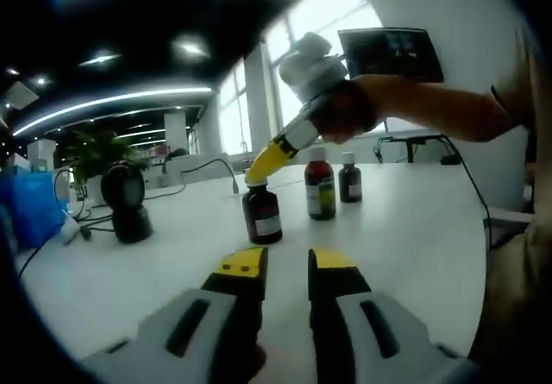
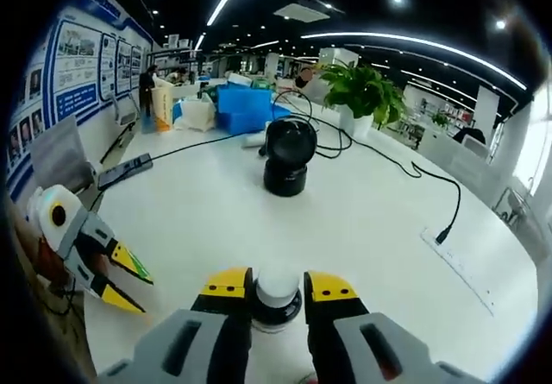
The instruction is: Rotate the medicine bottle to make it face forward pick up the medicine bottle inspect the drug traceability code place the medicine on the table
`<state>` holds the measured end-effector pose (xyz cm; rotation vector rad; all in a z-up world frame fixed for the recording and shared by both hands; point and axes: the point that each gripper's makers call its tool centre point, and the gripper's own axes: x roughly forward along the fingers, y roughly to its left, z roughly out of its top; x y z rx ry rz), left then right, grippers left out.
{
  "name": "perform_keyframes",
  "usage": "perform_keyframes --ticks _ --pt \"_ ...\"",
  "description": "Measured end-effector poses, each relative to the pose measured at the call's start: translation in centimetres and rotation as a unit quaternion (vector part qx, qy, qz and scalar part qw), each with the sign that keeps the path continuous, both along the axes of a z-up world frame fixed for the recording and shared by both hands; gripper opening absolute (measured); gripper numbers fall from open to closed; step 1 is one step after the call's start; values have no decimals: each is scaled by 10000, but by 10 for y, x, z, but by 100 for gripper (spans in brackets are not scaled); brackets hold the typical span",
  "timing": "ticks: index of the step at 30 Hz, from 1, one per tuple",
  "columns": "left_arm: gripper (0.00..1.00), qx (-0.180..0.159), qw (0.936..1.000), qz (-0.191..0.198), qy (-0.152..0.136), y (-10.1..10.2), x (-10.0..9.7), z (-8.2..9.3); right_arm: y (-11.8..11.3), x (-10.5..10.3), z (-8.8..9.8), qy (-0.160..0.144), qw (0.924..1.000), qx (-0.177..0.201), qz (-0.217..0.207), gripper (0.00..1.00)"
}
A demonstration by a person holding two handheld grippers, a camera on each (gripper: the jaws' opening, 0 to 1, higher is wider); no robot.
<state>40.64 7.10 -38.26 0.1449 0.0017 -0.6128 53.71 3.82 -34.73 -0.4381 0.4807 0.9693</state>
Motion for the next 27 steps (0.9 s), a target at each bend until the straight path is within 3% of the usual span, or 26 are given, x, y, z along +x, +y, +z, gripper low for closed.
perform_keyframes --ticks 8,27 --pt "11 14 10000 1 -3 0 0 0 0 -2 -5 187 9998 63 -74 16" --pt "11 2 10000 3 3 1 2 0 3 -6 -3 15 9999 -76 68 15"
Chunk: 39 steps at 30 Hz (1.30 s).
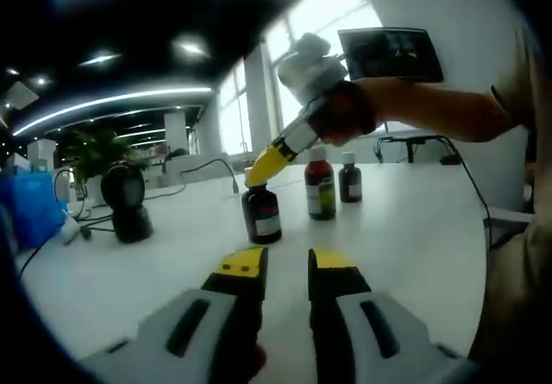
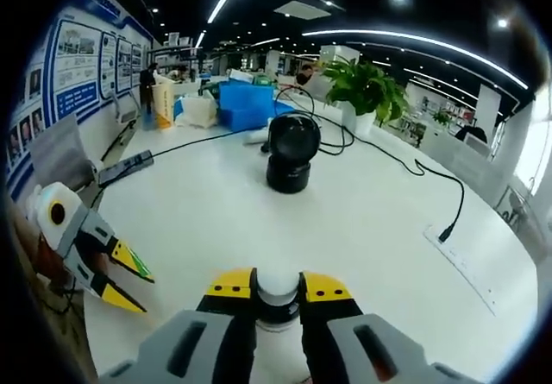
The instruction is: Rotate the medicine bottle to make it face forward pick up the medicine bottle inspect the drug traceability code place the medicine on the table
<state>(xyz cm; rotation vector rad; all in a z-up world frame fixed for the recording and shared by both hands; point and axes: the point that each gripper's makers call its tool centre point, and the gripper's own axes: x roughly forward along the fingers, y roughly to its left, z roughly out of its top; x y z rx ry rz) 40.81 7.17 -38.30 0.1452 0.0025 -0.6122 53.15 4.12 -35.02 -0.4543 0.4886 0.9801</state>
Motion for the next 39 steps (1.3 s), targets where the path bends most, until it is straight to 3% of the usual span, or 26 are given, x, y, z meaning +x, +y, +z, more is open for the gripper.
perform_keyframes --ticks 21,39 --pt "11 2 10000 -2 0 0 0 1 7 16 26 -129 9998 46 -152 15" --pt "11 30 10000 7 10 0 0 0 48 49 52 -271 9990 290 -193 14"
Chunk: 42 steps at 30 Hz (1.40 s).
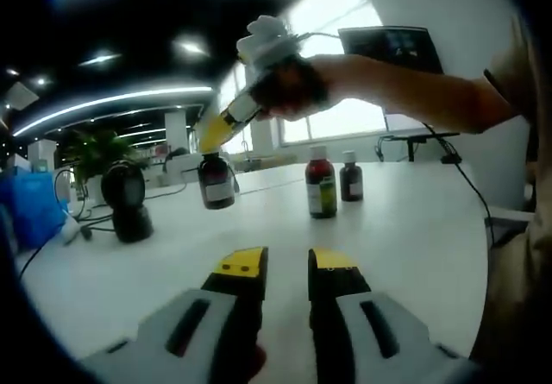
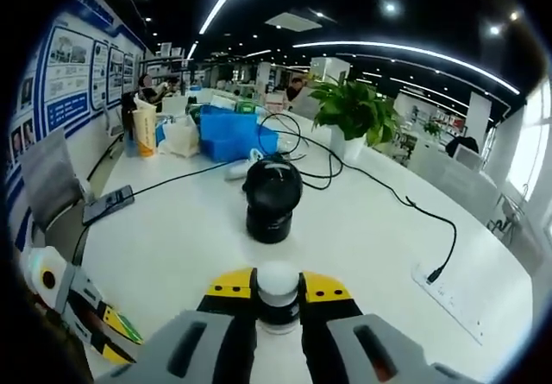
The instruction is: Rotate the medicine bottle to make it face forward pick up the medicine bottle inspect the drug traceability code place the medicine on the table
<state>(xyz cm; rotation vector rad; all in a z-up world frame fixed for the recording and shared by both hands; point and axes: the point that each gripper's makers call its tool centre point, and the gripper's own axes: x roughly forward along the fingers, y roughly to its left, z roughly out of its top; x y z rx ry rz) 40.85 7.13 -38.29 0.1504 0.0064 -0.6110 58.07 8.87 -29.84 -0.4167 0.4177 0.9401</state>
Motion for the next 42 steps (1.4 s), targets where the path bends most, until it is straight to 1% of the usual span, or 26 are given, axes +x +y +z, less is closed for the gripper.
perform_keyframes --ticks 4,9,17,24,30,36,42 --pt "11 2 10000 3 2 0 0 0 9 7 3 -27 10000 35 3 14" --pt "11 1 10000 3 5 0 1 0 24 16 8 32 10000 88 2 14" --pt "11 1 10000 -3 17 -1 1 -1 47 26 13 26 9999 140 61 14" --pt "11 -18 10000 -13 12 -1 1 -1 63 34 14 -12 9999 73 99 14" --pt "11 -27 10000 -16 14 -1 1 -1 72 45 7 48 9999 88 49 14" --pt "11 -40 10000 -25 15 -1 1 -1 76 51 -1 113 9999 111 12 14" --pt "11 -35 10000 -13 22 -1 1 -1 75 53 0 123 9998 164 -22 14"
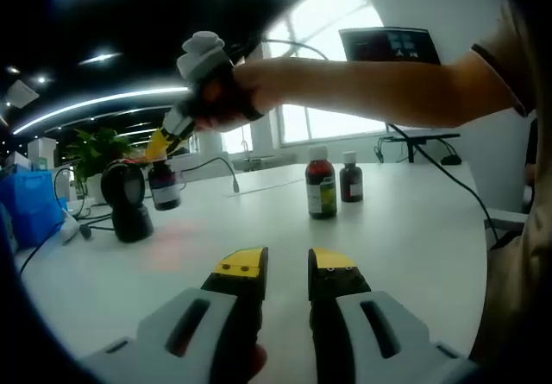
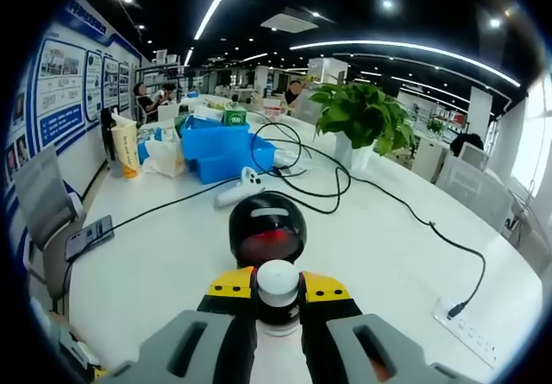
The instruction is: Rotate the medicine bottle to make it face forward pick up the medicine bottle inspect the drug traceability code place the medicine on the table
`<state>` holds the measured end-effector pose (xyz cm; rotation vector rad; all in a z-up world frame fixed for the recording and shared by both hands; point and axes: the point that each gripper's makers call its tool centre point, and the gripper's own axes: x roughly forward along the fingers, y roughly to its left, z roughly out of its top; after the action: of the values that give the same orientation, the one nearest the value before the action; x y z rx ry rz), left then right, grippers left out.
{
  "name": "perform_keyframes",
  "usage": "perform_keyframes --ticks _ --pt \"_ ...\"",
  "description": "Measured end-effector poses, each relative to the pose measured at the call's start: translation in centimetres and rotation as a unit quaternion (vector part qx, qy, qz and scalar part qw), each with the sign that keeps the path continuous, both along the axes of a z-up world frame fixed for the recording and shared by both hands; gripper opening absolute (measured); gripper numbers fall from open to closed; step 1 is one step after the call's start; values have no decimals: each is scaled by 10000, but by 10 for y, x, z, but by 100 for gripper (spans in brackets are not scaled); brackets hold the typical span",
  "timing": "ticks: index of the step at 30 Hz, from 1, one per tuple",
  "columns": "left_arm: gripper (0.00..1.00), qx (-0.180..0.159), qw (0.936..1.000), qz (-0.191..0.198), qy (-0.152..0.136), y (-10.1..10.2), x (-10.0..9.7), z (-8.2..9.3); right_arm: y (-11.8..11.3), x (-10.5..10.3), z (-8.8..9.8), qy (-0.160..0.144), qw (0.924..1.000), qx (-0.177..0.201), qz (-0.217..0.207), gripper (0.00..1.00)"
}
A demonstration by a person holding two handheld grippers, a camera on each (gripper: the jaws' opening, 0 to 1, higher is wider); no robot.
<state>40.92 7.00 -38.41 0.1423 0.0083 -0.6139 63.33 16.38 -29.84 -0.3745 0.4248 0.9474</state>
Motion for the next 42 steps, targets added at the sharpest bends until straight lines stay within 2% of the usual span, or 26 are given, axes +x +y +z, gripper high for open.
perform_keyframes --ticks 20,28,42 --pt "11 5 10000 -5 -5 0 0 0 -3 -6 2 -32 10000 -2 27 14" --pt "11 15 10000 -17 -10 0 0 0 -9 -8 -1 31 10000 8 10 14" --pt "11 62 10000 21 -10 0 1 -1 -21 -15 5 -49 10000 2 63 14"
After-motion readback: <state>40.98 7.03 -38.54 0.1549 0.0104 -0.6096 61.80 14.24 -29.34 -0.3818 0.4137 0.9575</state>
